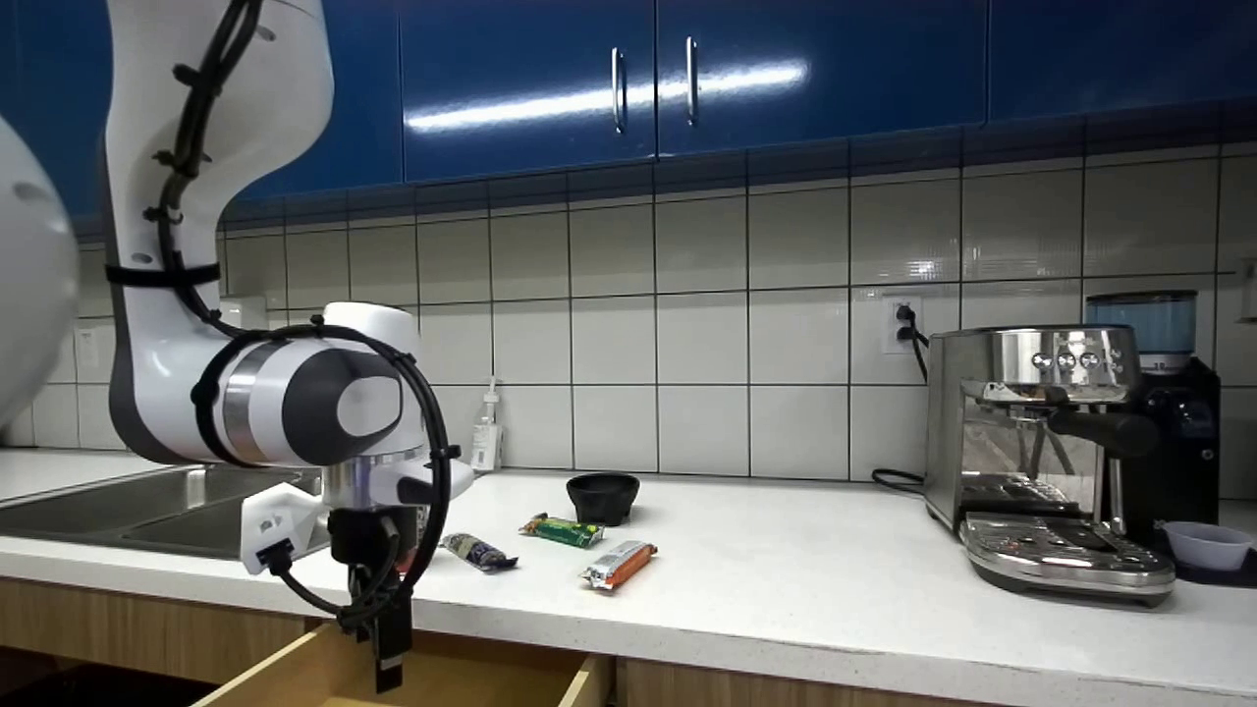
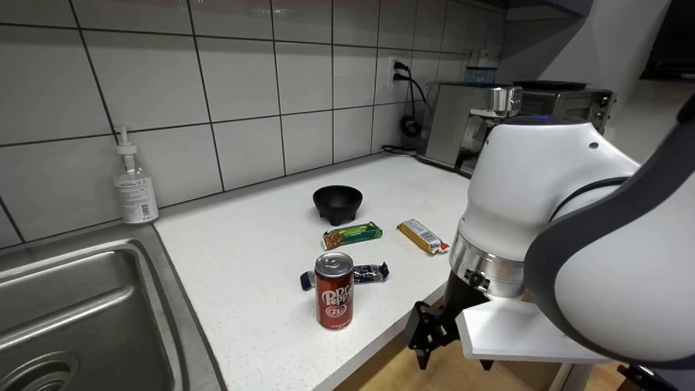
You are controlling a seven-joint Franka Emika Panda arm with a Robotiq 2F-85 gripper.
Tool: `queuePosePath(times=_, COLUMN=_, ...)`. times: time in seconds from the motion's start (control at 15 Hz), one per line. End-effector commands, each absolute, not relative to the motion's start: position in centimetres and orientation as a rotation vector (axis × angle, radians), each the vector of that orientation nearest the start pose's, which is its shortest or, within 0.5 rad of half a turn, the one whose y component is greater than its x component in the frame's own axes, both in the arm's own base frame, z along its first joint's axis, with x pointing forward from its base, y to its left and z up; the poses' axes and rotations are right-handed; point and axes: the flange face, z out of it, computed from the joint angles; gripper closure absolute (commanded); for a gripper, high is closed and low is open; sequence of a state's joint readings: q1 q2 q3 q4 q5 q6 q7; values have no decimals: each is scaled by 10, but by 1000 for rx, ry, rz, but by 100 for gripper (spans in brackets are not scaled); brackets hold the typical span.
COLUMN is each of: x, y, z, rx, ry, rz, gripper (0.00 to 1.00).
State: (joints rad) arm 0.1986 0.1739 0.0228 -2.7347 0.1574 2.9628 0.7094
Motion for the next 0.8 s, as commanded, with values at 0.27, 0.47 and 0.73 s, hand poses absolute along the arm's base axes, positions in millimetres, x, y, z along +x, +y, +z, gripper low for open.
queuePosePath(times=0.27, x=390, y=62, z=222, rx=-3087, ry=729, rz=53, gripper=0)
queuePosePath(times=0.47, x=393, y=63, z=236, rx=-3116, ry=656, rz=90, gripper=0)
queuePosePath(times=0.73, x=402, y=66, z=252, rx=-3153, ry=579, rz=134, gripper=0)
